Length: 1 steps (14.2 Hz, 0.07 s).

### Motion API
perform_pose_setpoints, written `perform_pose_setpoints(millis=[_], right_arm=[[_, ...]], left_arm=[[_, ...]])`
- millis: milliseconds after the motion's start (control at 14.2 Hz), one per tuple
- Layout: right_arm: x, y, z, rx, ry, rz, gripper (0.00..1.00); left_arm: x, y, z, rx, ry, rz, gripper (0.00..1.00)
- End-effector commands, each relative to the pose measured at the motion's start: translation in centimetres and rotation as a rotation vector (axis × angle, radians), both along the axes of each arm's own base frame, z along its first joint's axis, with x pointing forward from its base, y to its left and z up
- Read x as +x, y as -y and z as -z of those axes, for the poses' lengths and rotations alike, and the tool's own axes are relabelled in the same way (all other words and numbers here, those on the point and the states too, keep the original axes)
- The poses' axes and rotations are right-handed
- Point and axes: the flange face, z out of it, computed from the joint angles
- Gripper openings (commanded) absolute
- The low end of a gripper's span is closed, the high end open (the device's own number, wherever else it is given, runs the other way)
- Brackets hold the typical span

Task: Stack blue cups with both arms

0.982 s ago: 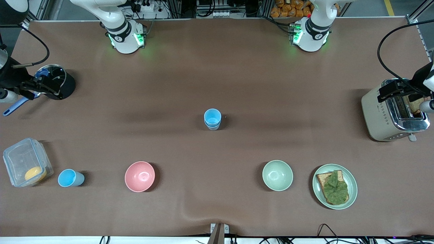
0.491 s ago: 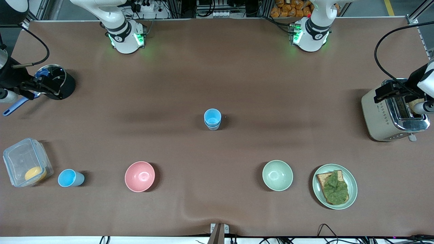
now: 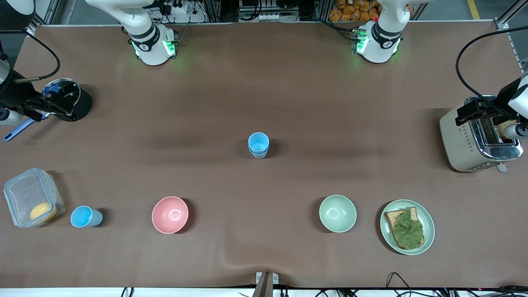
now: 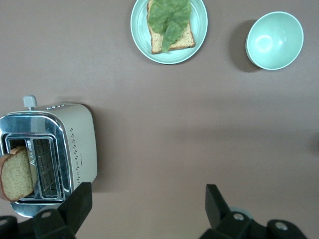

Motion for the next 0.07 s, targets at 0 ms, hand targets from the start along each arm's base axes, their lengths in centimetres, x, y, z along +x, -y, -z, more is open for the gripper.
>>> perform_pose_setpoints(millis=[0], right_arm=[[0.21,0.1,-0.42,0.005,0.0,0.004,1.0]], left_arm=[[-0.34,-0.22,-0.69,-0.013,0.019,0.016,1.0]])
